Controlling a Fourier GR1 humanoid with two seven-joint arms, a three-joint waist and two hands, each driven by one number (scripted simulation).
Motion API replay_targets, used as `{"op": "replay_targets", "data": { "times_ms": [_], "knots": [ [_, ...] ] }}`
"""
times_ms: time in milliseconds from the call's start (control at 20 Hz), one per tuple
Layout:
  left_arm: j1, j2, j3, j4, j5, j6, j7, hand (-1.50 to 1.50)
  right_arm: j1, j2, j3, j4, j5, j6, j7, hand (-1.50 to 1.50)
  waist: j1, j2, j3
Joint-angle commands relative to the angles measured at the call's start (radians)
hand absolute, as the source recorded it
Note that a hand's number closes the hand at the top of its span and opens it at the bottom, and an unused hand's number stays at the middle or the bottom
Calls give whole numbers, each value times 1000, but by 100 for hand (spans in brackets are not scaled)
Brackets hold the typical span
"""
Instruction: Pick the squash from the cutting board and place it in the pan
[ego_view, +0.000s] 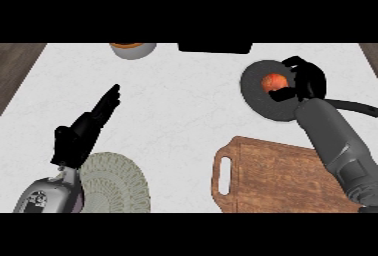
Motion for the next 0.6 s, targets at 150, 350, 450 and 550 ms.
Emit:
{"op": "replay_targets", "data": {
  "times_ms": [150,350,450,550],
  "knots": [
    [-8,5,6,6,-7,-10,-16,0,-23,-12,-115,53,-108,54,-147,-150,24,12,3],
    [-32,-4,4,6,-4,-7,-3,0,-20,-17,-231,-2,-232,74,-276,-150,22,16,6],
    [-24,-28,-15,-26,-4,6,29,0,11,-32,-296,-35,-303,92,-367,-150,8,8,6],
    [-51,-4,22,23,14,-16,0,0,-21,-31,-353,-44,-363,119,-389,-150,12,15,5]
  ]
}}
